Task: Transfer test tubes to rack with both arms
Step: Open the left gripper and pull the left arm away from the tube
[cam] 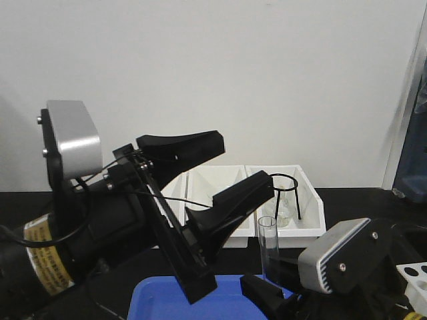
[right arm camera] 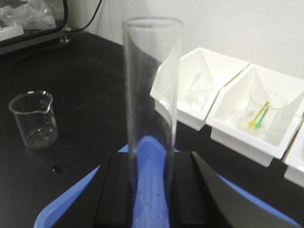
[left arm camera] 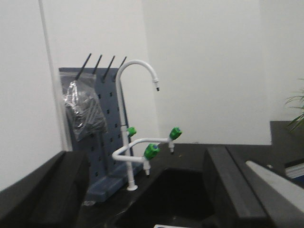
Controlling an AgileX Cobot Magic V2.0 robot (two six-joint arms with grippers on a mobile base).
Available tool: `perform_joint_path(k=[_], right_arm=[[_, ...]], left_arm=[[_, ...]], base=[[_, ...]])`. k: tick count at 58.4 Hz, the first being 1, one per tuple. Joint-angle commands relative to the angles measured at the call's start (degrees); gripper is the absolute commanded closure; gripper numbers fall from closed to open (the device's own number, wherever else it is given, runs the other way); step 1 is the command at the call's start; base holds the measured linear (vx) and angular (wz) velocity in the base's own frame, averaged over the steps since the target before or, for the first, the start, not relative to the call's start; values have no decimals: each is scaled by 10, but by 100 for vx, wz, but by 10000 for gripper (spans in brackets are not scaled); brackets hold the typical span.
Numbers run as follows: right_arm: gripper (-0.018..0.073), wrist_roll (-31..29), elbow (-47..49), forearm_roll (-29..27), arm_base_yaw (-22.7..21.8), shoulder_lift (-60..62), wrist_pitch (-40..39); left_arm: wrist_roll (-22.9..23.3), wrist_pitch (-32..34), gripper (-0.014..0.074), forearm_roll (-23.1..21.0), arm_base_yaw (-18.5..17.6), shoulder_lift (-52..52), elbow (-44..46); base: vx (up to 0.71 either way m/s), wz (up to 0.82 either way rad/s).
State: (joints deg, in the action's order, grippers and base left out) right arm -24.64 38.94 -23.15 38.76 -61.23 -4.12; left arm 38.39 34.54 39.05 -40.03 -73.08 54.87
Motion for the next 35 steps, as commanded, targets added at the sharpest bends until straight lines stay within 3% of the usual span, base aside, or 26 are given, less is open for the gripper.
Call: perform_joint_path(k=[1,13,35], right_arm=[[566,-3,20,1,-10,9,-82],[566,-12,20,-28,-99,9,-90],[566,-58,20,-26,-309,16,-89]], left_arm=[[-5,-68,4,-27,-3,40,18],[-5,-214,4,-27,-3,79,18],[-8,-275,4,-9,-3,97,18]], base=[[0,0],[0,0],[0,0]])
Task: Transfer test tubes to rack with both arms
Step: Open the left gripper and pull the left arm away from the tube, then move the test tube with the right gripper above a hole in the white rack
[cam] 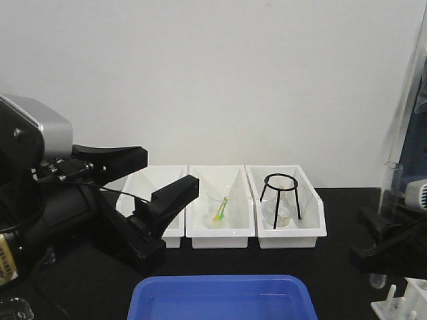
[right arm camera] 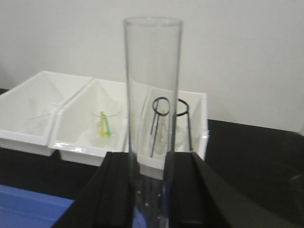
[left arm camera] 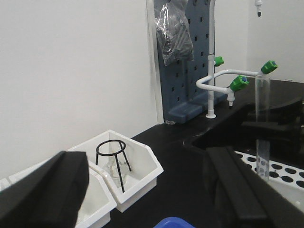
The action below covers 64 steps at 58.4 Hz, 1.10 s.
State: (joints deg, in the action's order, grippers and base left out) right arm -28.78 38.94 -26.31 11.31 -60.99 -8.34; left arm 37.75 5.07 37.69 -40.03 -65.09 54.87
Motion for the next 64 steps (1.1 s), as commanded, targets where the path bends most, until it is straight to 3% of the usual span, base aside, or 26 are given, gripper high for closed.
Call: perform_joint_path(k=[1,11,21,32,44,64], right_arm=[[566,-17,20,5,-46,14,-47],[565,-15,20,2,-123,15,-62],[565,-5,20,-17,-170,15,-91],[565,-2,-15,-22,-175,15,-188],[565,57,-113,-15,-175,13,-327],[565,117,-140,42,-175,-86,-418]], left_arm=[[-1,16,4,7,-3,17,18],[-1,-46,4,34,-3,17,18],[-1,-113,4,56,-3,17,18],[-1,-138,4,78,-3,17,18],[-1,-139,4,78,-3,17,18],[-1,-160,4,78,-3,17,18]], base=[[0,0],[0,0],[0,0],[0,0],[0,0],[0,0]])
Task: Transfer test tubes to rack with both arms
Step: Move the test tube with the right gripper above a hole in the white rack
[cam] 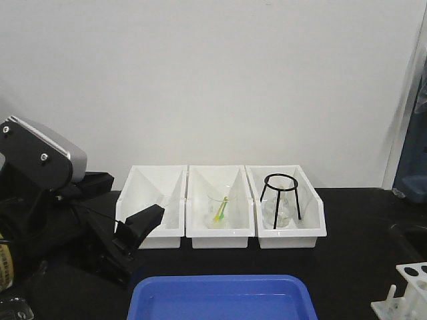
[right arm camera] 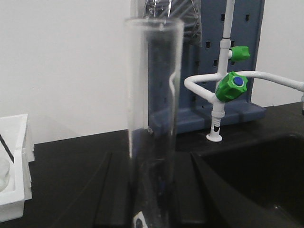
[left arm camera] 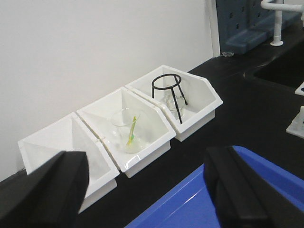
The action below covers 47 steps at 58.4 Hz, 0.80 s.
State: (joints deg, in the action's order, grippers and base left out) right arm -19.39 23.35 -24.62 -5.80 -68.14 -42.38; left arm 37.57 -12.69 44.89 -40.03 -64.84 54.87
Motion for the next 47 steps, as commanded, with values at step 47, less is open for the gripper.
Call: perform_joint_path(k=[47], right_arm=[[565,105,16,50,-4,-103,-127]], left_arm=[[1,-51,4,40,-3,14,18]], base=[[0,0]])
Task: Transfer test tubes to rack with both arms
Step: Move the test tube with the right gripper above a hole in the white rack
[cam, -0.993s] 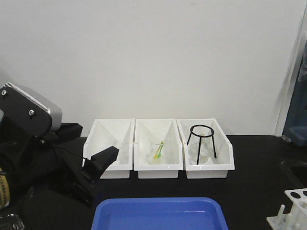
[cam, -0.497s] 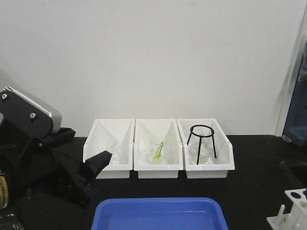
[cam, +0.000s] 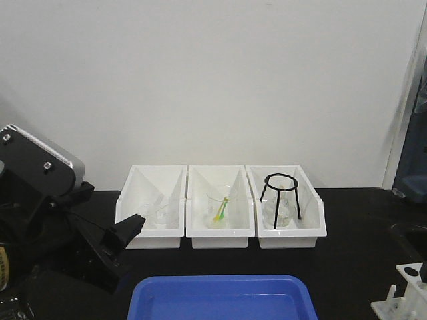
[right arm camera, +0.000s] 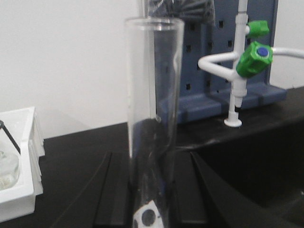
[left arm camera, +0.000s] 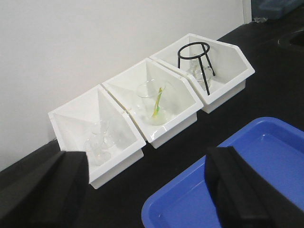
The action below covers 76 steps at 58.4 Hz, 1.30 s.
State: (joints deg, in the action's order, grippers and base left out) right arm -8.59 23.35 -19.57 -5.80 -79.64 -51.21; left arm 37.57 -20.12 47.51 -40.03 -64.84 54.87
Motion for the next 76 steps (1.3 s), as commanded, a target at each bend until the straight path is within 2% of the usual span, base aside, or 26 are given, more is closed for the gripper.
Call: perform_joint_path(k=[1,30,60,76], right_arm=[[565,-3,16,-1,-4,12,-39],[565,-2,16,-3,-4,-61,-53],[565,32,16,-16,-4,-128,-57],[565,39,16,-15,-4,-162,-103]], left_arm=[[1,24,4,14,-3,14,18],[2,20,4,14,-3,14,18],[2,20,4,14,-3,14,18],[2,20,4,14,-3,14,18]], base=[[0,0],[0,0],[0,0],[0,0]])
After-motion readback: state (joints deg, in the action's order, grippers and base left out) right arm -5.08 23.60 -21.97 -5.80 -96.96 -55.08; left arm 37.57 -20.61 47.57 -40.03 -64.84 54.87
